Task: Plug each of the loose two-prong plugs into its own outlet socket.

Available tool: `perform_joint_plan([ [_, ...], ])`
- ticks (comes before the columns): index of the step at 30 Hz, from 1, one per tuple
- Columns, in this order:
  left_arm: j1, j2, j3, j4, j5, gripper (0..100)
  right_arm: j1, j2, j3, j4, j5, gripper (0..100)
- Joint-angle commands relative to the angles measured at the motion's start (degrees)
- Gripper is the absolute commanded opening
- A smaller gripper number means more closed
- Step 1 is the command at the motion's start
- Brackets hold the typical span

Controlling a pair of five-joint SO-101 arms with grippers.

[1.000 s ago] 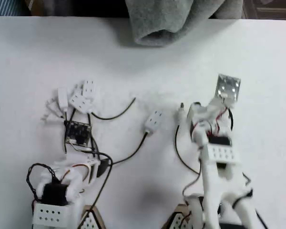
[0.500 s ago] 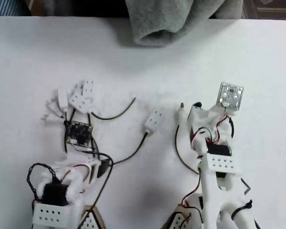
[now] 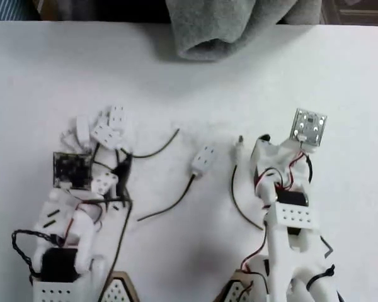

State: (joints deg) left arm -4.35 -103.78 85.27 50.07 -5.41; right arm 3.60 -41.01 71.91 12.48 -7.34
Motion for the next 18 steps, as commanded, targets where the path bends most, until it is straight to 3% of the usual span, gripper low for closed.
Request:
perform_joint_plan([
  [1, -0.1, -0.2, -2.6, -6.4, 0.4, 31, 0.8, -2.0, -0.5, -1.2, -0.5, 29.1],
  [7, 7.5, -0.1, 1.5, -14.4, 5.7, 30, 7.3, -1.6, -0.4, -6.8, -0.6, 29.1],
  [11, 14.8, 0.0, 7.6, -23.0, 5.7, 30, 9.1, -1.6, -0.4, -7.0, -4.7, 29.1],
  [18, 16.5, 0.0, 9.0, -28.7, 5.7, 30, 8.6, -1.1, 0.0, -7.5, -4.9, 29.1],
])
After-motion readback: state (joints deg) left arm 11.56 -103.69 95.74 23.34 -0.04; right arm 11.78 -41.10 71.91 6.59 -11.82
